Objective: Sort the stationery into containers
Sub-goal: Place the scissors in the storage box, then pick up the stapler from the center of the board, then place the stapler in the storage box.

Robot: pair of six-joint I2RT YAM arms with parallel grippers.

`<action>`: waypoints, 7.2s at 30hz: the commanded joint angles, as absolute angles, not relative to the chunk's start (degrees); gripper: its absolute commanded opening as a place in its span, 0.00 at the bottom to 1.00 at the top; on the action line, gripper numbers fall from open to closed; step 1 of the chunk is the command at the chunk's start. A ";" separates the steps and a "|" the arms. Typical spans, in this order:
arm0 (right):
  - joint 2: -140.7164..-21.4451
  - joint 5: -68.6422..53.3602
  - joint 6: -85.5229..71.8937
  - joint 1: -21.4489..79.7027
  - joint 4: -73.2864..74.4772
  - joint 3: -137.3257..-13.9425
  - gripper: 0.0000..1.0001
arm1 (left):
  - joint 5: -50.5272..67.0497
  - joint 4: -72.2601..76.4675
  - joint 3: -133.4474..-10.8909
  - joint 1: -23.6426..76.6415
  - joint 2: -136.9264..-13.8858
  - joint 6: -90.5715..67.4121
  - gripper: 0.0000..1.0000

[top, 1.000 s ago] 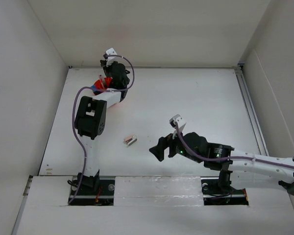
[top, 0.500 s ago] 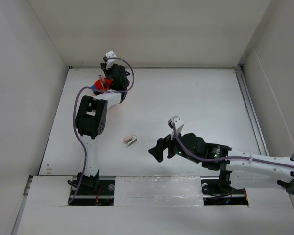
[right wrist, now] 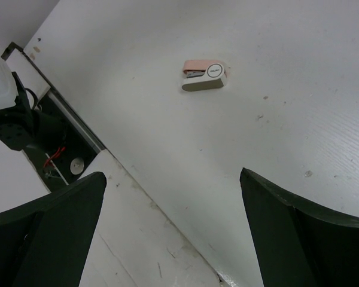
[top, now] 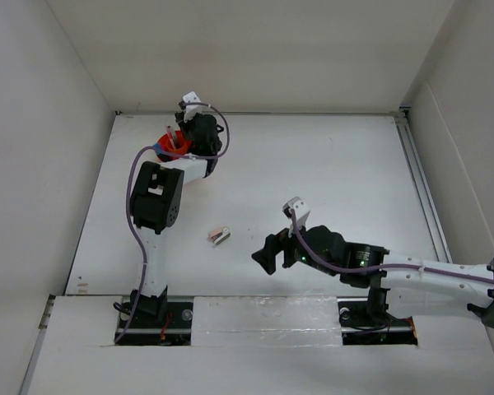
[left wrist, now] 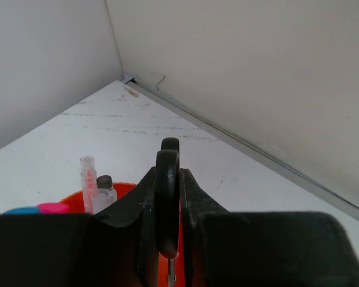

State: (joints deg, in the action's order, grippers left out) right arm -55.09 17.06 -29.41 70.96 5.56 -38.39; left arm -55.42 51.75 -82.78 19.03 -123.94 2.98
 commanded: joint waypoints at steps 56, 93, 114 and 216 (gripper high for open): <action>-61.61 27.42 -36.30 71.28 15.56 -48.51 1.00 | -25.16 -27.39 -116.28 24.44 -97.57 -27.14 1.00; -103.61 -23.70 19.84 54.77 17.29 -78.30 0.99 | -32.15 -35.23 -53.52 23.91 -37.10 -39.27 1.00; -117.07 -34.01 26.11 49.92 22.51 -87.80 0.93 | -29.71 -32.17 -52.21 23.91 -33.84 -37.35 1.00; -59.06 16.35 11.34 83.50 14.68 -56.87 0.00 | 66.45 -5.63 -37.36 24.96 -41.40 -31.55 1.00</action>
State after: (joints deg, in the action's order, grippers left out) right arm -60.80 13.74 10.37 83.00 17.56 -56.49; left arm 62.24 -11.09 -38.79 24.67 -42.19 -29.08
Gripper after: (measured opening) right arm 0.447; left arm 0.997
